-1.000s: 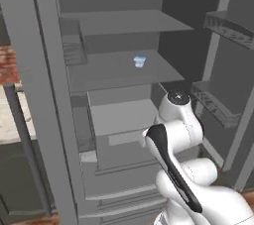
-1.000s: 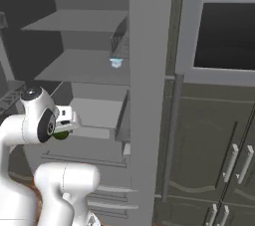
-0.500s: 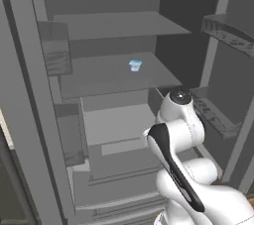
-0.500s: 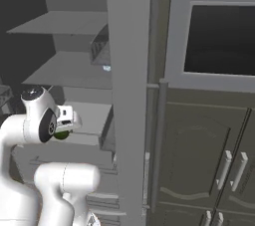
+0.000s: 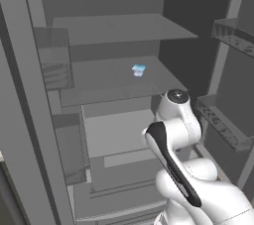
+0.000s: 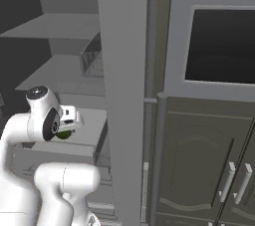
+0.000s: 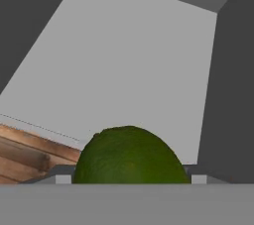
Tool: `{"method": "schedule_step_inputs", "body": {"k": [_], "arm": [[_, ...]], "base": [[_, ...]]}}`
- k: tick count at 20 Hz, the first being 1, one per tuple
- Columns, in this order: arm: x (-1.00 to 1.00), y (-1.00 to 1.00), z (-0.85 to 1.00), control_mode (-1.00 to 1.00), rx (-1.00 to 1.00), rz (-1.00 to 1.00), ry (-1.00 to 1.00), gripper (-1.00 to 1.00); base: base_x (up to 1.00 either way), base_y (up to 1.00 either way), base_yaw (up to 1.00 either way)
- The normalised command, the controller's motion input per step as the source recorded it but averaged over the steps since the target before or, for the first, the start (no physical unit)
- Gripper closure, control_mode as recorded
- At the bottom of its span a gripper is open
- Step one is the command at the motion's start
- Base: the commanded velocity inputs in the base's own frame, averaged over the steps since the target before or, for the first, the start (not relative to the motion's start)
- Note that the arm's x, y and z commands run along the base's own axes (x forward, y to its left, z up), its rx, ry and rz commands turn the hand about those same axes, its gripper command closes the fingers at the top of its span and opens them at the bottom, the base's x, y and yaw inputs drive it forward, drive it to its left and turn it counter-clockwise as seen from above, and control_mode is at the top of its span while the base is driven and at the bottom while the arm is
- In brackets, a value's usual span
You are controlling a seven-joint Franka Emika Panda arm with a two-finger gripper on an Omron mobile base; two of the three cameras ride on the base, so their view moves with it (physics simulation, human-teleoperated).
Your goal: Place the lemon wedge and lime inside the fridge drawer. Close the drawer after placing the vegetables.
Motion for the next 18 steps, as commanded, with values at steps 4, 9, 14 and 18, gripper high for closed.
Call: {"method": "schedule_step_inputs", "body": {"k": [4, 9, 14, 18], "arm": [[1.0, 0.05, -0.09, -1.0, 0.0, 0.02, 0.27, 1.0], [0.75, 0.16, -0.78, -1.0, -0.01, 0.02, 0.12, 1.0], [0.16, 0.01, -0.91, -1.0, 0.0, 0.0, 0.07, 1.0], [-0.07, -0.03, -0.45, -1.0, 0.0, 0.0, 0.05, 1.0]], "base": [[0.0, 0.0, 0.0], [0.0, 0.0, 0.0], [0.0, 0.0, 0.0], [0.0, 0.0, 0.0]]}}
